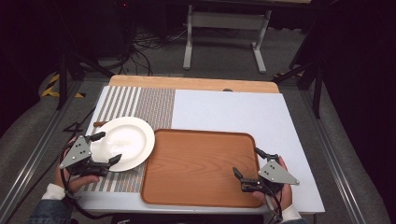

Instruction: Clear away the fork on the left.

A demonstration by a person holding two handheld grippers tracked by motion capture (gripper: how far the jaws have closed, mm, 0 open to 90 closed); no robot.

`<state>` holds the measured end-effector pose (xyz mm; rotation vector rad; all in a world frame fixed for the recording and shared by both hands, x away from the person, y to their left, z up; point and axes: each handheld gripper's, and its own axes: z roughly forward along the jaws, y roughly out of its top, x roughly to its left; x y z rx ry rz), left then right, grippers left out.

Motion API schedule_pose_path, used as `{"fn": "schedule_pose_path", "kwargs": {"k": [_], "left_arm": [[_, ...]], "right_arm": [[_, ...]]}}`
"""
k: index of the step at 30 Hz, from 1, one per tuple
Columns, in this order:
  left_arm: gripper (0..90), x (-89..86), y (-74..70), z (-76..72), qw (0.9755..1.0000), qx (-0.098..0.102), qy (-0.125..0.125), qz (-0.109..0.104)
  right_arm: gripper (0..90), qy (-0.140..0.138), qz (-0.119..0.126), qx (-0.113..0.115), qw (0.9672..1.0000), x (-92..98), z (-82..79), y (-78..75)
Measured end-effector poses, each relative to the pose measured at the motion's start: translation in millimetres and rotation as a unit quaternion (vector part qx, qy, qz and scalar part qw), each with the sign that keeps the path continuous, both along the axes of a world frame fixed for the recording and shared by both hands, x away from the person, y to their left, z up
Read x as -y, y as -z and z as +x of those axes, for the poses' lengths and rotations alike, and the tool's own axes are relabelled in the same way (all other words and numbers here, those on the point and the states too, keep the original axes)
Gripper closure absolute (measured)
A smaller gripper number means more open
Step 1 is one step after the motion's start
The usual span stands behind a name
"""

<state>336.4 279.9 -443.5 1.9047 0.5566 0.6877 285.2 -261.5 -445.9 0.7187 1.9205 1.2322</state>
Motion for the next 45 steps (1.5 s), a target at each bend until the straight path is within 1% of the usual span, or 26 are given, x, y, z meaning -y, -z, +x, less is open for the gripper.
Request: {"fn": "schedule_pose_path", "kwargs": {"k": [5,6,8,9,10,12,13,16,20,21,22,23,25,26,29,30,31,32,33,36,37,39,41,42,43,45], "left_arm": [[10.3,-1.5,0.2,2.0,1.0,-0.005,0.003,0.004],[10.6,-2.5,0.1,2.5,0.9999,-0.008,0.004,0.01],[11.2,-4.0,0.0,2.9,0.9999,-0.01,0.003,0.012],[11.2,-6.0,0.1,4.2,0.9997,-0.02,0.006,0.011],[11.3,-7.3,0.3,4.8,0.9997,-0.022,0.004,0.013],[12.0,-10.9,-0.6,5.8,0.9996,-0.023,0.002,0.016],[12.3,-12.3,-1.0,6.5,0.9996,-0.026,0.0,0.014],[12.7,-16.1,-3.5,10.0,0.9994,-0.03,0.0,0.019],[14.5,-21.0,-9.5,19.5,0.9985,-0.034,-0.004,0.041],[16.3,-23.3,-12.1,23.3,0.9981,-0.036,-0.008,0.05],[18.1,-26.9,-15.6,29.3,0.9975,-0.039,-0.018,0.057],[18.2,-31.1,-18.5,34.8,0.9974,-0.043,-0.02,0.054],[18.5,-38.5,-22.9,46.0,0.9966,-0.051,-0.027,0.058],[19.3,-44.6,-26.2,55.7,0.995,-0.057,-0.037,0.072],[21.6,-54.4,-30.3,74.0,0.9922,-0.076,-0.044,0.089],[23.7,-58.8,-31.5,83.9,0.9907,-0.085,-0.046,0.096],[25.4,-62.5,-31.8,94.2,0.9889,-0.097,-0.046,0.102],[25.2,-64.3,-31.6,100.5,0.988,-0.107,-0.046,0.101],[24.8,-65.6,-31.3,106.2,0.9868,-0.113,-0.048,0.106],[22.7,-67.0,-26.6,129.0,0.9795,-0.141,-0.051,0.135],[21.9,-67.1,-25.0,135.5,0.9757,-0.149,-0.052,0.152],[21.8,-68.8,-21.8,147.2,0.9722,-0.167,-0.048,0.157],[22.7,-69.9,-17.4,157.8,0.9658,-0.183,-0.055,0.175],[22.2,-70.6,-15.2,162.2,0.9633,-0.19,-0.057,0.18],[22.3,-70.9,-13.1,166.1,0.9595,-0.202,-0.057,0.188],[23.1,-71.3,-9.6,172.5,0.9545,-0.213,-0.056,0.201]], "right_arm": [[6.4,-0.001,-0.001,0.001,1.0,-0.5,-0.1,0.0],[6.4,-0.001,-0.001,0.001,1.0,-0.7,-0.2,-0.2],[6.4,-0.001,-0.001,0.001,1.0,-1.1,-0.2,-0.2],[6.4,-0.001,-0.002,0.001,1.0,-1.4,0.3,0.1],[6.5,0.0,-0.004,0.0,1.0,-1.7,1.0,0.7],[6.5,-0.001,-0.004,-0.003,1.0,-2.6,1.2,1.0],[6.5,-0.001,-0.004,-0.003,1.0,-3.0,0.8,0.8],[6.5,-0.003,-0.006,-0.001,1.0,-3.8,-0.9,0.4],[6.5,0.0,-0.01,-0.004,0.9999,-2.6,-2.5,1.3],[6.5,0.001,-0.01,-0.002,1.0,-2.0,-3.0,0.9],[6.5,0.004,-0.009,-0.003,0.9999,-1.5,-3.6,0.6],[6.6,0.005,-0.008,-0.001,0.9999,-1.0,-3.3,0.5],[6.8,0.006,-0.008,-0.004,0.9999,-1.1,-2.7,0.7],[6.7,0.005,-0.008,-0.004,0.9999,-1.4,-2.4,0.9],[6.8,-0.003,-0.004,-0.012,0.9999,-2.1,-1.0,1.6],[6.8,-0.004,-0.003,-0.012,0.9999,-1.9,-0.9,1.6],[6.8,-0.002,-0.004,-0.014,0.9999,-1.7,-0.7,1.7],[6.8,-0.004,-0.004,-0.016,0.9999,-1.3,-0.3,1.9],[6.8,-0.005,-0.003,-0.017,0.9998,-1.3,-0.1,2.1],[6.9,-0.011,-0.01,-0.021,0.9997,-2.7,0.2,2.7],[7.2,-0.014,-0.014,-0.024,0.9995,-3.5,0.4,3.3],[7.2,-0.017,-0.022,-0.027,0.9992,-5.2,0.7,4.4],[7.4,-0.02,-0.025,-0.03,0.999,-6.0,1.1,5.2],[7.4,-0.02,-0.026,-0.031,0.999,-5.9,1.4,5.5],[7.4,-0.02,-0.025,-0.032,0.999,-5.5,1.6,5.6],[7.5,-0.017,-0.024,-0.033,0.999,-4.9,2.0,5.6]]}}
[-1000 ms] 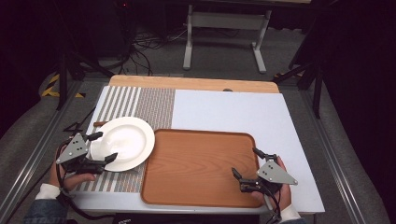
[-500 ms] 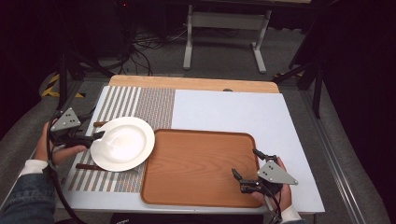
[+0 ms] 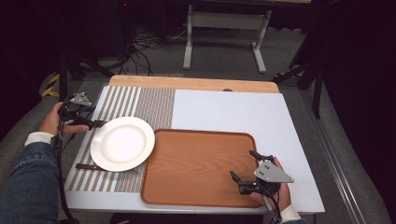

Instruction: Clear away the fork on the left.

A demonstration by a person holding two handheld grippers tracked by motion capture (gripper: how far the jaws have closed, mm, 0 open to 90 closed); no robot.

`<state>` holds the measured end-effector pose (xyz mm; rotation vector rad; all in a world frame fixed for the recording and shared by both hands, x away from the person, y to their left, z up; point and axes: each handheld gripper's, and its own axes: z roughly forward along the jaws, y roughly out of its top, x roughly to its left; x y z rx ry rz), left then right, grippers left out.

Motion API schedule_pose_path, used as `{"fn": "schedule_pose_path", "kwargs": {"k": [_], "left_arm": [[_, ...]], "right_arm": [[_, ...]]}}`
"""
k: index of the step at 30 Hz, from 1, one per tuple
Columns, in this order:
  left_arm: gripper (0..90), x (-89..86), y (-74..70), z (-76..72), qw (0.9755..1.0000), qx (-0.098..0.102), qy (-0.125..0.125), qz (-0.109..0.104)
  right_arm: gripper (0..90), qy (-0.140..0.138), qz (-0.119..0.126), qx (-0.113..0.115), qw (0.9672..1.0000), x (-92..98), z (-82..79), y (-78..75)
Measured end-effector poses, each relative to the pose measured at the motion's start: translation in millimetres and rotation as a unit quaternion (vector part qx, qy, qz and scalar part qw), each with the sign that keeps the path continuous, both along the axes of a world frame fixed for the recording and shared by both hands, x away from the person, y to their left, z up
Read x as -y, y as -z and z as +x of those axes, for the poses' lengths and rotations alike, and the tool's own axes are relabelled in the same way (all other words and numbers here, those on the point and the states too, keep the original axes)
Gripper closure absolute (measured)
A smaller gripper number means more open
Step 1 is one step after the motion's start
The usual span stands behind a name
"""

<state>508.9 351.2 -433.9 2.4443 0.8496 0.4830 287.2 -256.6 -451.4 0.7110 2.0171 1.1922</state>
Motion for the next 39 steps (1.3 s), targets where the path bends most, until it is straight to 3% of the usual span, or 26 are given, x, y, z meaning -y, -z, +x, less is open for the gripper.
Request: {"fn": "schedule_pose_path", "kwargs": {"k": [4,8,10,11,16,19,23,25,29,34,37,39], "left_arm": [[26.1,1.5,4.9,10.0,0.9991,-0.036,0.01,0.021],[29.5,7.2,12.9,17.7,0.9958,-0.075,0.023,0.047],[28.6,8.7,16.1,20.9,0.9945,-0.086,0.017,0.056],[28.3,9.5,17.0,22.9,0.9938,-0.088,0.019,0.065],[29.3,15.8,16.6,27.8,0.994,-0.086,0.024,0.064],[31.7,19.6,17.2,31.4,0.9947,-0.078,0.027,0.061],[35.7,21.0,17.9,31.1,0.995,-0.082,0.026,0.051],[45.8,22.1,16.8,30.2,0.9938,-0.091,0.042,0.047],[60.0,22.1,16.9,27.5,0.9928,-0.104,0.05,0.033],[73.8,25.3,16.1,24.8,0.9924,-0.103,0.059,0.034],[75.6,27.0,15.9,23.9,0.9928,-0.096,0.059,0.041],[75.6,25.7,16.6,22.8,0.9936,-0.093,0.055,0.034]], "right_arm": [[7.5,-0.001,-0.003,-0.003,1.0,-0.5,0.5,0.9],[7.9,-0.002,-0.003,-0.005,1.0,-1.4,0.8,1.5],[8.3,0.001,0.002,-0.012,0.9999,-2.0,1.9,1.9],[8.3,0.002,0.002,-0.016,0.9999,-2.3,2.4,2.3],[8.4,0.0,0.007,-0.022,0.9997,-2.1,3.1,2.8],[8.4,0.001,0.009,-0.026,0.9996,-1.4,4.2,3.4],[8.4,-0.001,0.016,-0.032,0.9994,-0.6,5.3,3.9],[8.5,-0.003,0.016,-0.034,0.9993,0.0,5.4,4.0],[8.4,-0.001,0.015,-0.039,0.9991,0.2,6.4,4.9],[8.3,-0.005,0.011,-0.046,0.9989,-1.1,7.2,5.9],[8.2,-0.004,0.011,-0.05,0.9987,-1.4,8.0,6.6],[8.2,-0.005,0.013,-0.053,0.9985,-1.2,8.3,6.9]]}}
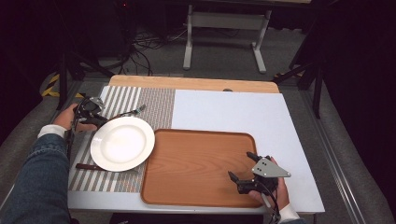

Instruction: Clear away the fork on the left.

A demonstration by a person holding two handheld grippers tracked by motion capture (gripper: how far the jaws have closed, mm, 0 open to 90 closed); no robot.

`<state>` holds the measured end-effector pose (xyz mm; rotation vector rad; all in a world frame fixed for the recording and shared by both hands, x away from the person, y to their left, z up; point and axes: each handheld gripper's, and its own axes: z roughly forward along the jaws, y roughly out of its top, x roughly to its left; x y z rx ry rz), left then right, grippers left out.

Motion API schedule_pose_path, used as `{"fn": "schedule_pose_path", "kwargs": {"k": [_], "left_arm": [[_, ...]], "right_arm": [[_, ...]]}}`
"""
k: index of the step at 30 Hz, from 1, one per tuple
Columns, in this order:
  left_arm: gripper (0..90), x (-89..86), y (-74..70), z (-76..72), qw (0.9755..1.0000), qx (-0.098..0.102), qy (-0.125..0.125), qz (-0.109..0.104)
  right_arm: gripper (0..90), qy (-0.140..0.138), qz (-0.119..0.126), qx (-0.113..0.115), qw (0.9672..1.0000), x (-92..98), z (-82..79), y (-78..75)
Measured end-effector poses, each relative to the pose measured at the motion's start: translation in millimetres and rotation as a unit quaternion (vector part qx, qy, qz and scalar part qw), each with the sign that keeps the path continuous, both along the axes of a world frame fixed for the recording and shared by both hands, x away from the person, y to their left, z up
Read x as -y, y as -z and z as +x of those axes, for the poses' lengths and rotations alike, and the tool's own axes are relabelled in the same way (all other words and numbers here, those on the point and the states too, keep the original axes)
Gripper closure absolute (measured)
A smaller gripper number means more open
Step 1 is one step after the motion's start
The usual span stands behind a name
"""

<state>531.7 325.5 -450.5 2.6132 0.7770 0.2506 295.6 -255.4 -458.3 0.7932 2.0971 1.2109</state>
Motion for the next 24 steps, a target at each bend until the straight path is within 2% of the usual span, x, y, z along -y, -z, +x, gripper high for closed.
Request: {"fn": "schedule_pose_path", "kwargs": {"k": [1,5,8,10,12,13,17,18,24], "left_arm": [[75.6,-0.4,0.3,-0.8,1.0,0.002,-0.003,-0.002],[75.7,1.1,0.9,-3.2,0.9992,0.032,-0.026,0.0],[75.8,3.6,0.9,-4.7,0.9973,0.059,-0.045,0.0],[75.8,4.7,0.7,-5.1,0.9965,0.067,-0.05,0.0],[75.8,6.0,-0.4,-6.2,0.9948,0.085,-0.056,0.0],[75.8,6.6,-0.6,-6.9,0.9947,0.086,-0.056,-0.005],[75.8,9.7,-6.7,-12.1,0.9906,0.124,-0.057,-0.015],[75.8,11.3,-8.9,-14.1,0.9886,0.137,-0.06,-0.019],[75.8,16.8,-12.8,-20.3,0.9855,0.155,-0.061,-0.028]], "right_arm": [[8.2,0.0,0.0,0.0,1.0,0.0,0.0,0.0],[8.2,0.0,-0.002,0.0,1.0,0.1,0.1,0.2],[8.2,0.0,-0.001,-0.001,1.0,0.6,0.1,0.1],[8.2,0.0,-0.001,-0.001,1.0,0.9,0.1,0.0],[8.2,-0.001,0.001,-0.002,1.0,0.9,0.1,0.0],[8.2,-0.001,0.001,-0.002,1.0,1.0,0.0,-0.1],[8.2,0.0,0.003,0.0,1.0,1.9,0.5,-0.6],[8.2,0.0,0.004,0.0,1.0,2.0,0.4,-0.8],[8.2,0.0,0.011,0.008,0.9999,3.2,-0.2,-2.3]]}}
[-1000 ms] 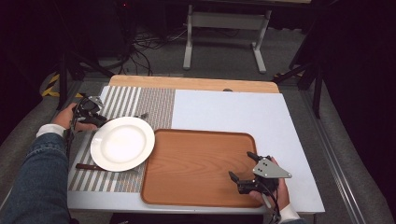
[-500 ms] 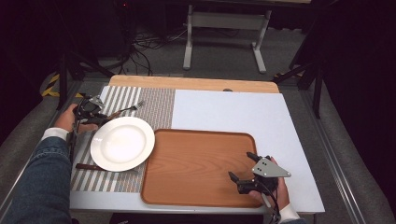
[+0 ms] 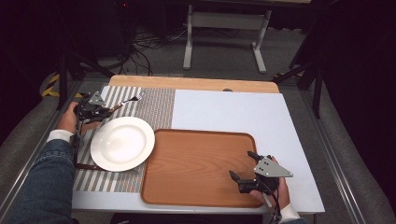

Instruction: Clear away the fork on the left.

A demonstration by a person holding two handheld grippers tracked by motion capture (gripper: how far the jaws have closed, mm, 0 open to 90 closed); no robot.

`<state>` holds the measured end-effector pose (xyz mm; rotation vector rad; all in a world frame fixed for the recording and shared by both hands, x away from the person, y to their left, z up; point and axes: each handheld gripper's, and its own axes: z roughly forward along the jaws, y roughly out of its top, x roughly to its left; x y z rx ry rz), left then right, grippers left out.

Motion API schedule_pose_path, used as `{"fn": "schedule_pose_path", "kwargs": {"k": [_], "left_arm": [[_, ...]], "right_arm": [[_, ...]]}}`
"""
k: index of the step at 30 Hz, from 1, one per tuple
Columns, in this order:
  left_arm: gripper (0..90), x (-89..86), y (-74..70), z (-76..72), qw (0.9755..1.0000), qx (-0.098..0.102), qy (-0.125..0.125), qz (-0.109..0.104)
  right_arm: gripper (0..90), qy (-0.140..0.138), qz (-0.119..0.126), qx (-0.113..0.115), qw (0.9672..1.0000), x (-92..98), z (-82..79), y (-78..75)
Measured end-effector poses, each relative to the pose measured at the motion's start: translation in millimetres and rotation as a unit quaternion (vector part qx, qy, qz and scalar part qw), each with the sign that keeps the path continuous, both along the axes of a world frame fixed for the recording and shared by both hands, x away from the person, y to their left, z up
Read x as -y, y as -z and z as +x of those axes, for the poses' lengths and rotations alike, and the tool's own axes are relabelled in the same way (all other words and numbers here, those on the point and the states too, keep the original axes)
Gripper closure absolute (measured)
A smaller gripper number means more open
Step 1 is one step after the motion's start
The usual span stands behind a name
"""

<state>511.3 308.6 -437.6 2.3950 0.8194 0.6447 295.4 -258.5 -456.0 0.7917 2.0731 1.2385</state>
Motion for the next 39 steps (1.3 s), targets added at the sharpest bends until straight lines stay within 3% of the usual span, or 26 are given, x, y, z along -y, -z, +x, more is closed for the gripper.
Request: {"fn": "schedule_pose_path", "kwargs": {"k": [5,21,26,31,36,39], "left_arm": [[75.8,4.6,-4.0,-5.5,0.9998,0.012,0.005,-0.013],[75.8,19.2,-21.5,-32.1,0.9961,0.062,0.02,-0.06],[75.8,28.1,-28.8,-46.6,0.9937,0.078,0.028,-0.076],[75.8,41.5,-34.5,-65.0,0.9917,0.091,0.045,-0.079],[75.8,58.2,-34.1,-87.1,0.9882,0.105,0.072,-0.085],[75.8,68.6,-34.7,-103.0,0.9846,0.114,0.096,-0.091]], "right_arm": [[8.1,0.0,0.016,0.012,0.9998,4.7,-1.0,-1.6],[8.0,0.008,0.007,0.053,0.9985,8.2,-6.5,-6.2],[8.0,0.002,0.01,0.06,0.9982,8.8,-8.1,-8.3],[8.0,0.003,0.023,0.064,0.9977,12.9,-7.0,-10.2],[8.0,0.0,0.021,0.066,0.9976,10.2,-7.7,-10.8],[8.0,-0.002,0.016,0.064,0.9978,7.5,-7.4,-10.1]]}}
